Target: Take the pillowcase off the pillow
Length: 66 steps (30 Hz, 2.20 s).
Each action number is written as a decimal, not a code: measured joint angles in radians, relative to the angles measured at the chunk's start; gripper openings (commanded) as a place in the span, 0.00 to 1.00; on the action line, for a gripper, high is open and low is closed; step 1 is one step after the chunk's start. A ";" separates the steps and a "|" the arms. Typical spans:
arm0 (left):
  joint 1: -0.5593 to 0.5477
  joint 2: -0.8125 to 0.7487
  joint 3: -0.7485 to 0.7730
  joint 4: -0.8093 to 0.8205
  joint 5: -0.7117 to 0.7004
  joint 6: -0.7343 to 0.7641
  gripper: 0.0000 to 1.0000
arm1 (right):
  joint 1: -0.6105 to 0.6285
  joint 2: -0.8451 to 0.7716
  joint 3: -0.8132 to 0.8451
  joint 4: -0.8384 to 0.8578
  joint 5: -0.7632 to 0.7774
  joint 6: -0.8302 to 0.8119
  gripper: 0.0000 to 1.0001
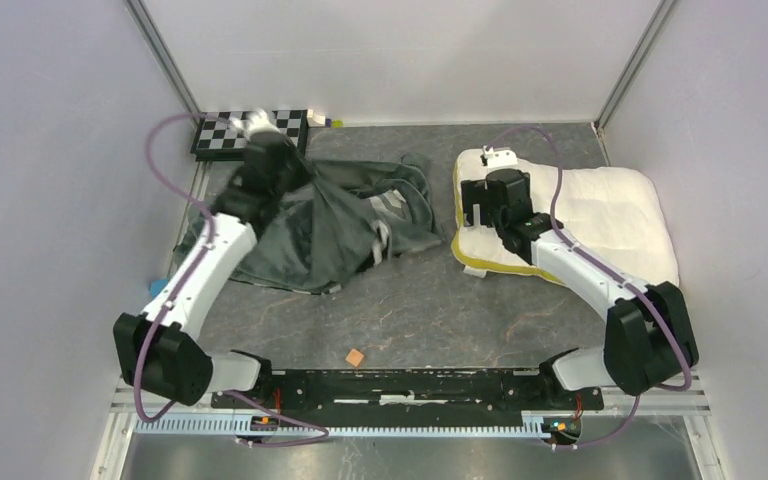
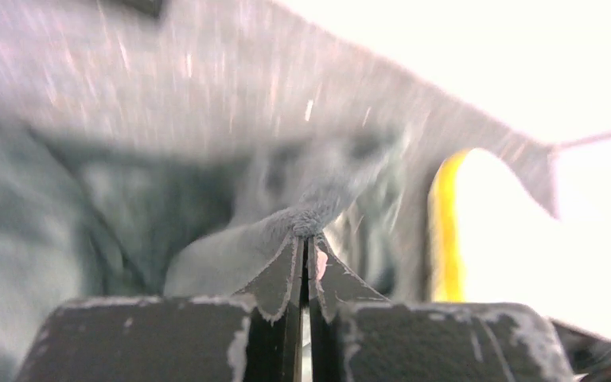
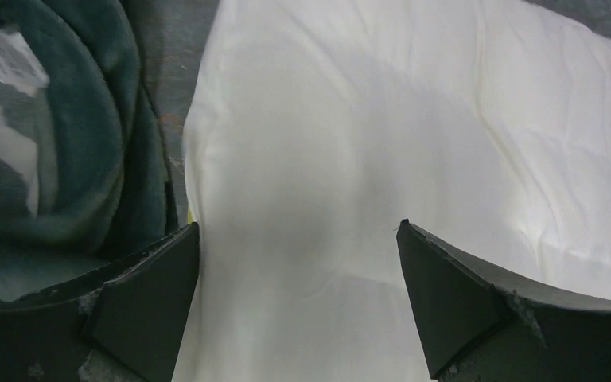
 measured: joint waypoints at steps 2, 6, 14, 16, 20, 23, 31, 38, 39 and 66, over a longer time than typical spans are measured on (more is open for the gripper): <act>0.082 0.006 0.159 -0.027 0.042 -0.010 0.02 | -0.001 -0.026 0.000 0.015 -0.035 0.003 0.98; 0.367 0.082 0.503 -0.101 0.110 -0.051 0.02 | -0.006 -0.124 -0.025 0.066 -0.058 0.003 0.98; 0.489 0.322 0.895 -0.216 0.258 -0.067 0.90 | -0.011 -0.356 -0.165 0.199 -0.046 -0.007 0.98; 0.471 0.305 0.768 -0.204 0.339 -0.088 0.99 | -0.011 -0.394 -0.196 0.233 -0.045 -0.020 0.98; 0.407 0.232 0.437 -0.182 0.360 -0.095 1.00 | -0.011 -0.439 -0.247 0.287 -0.034 -0.074 0.98; 0.324 0.121 0.213 -0.171 0.302 -0.093 1.00 | -0.011 -0.486 -0.322 0.355 -0.009 -0.124 0.96; 0.187 -0.259 -0.214 0.166 0.186 0.009 1.00 | -0.011 -0.570 -0.562 0.552 0.092 -0.216 0.98; 0.147 -0.287 -0.620 0.518 0.072 0.129 1.00 | -0.013 -0.574 -0.755 0.714 0.171 -0.271 0.98; 0.143 -0.276 -0.654 0.546 0.061 0.148 1.00 | -0.013 -0.574 -0.781 0.745 0.175 -0.286 0.98; 0.197 0.146 -0.847 1.246 -0.124 0.603 1.00 | -0.224 -0.078 -0.907 1.487 0.116 -0.395 0.95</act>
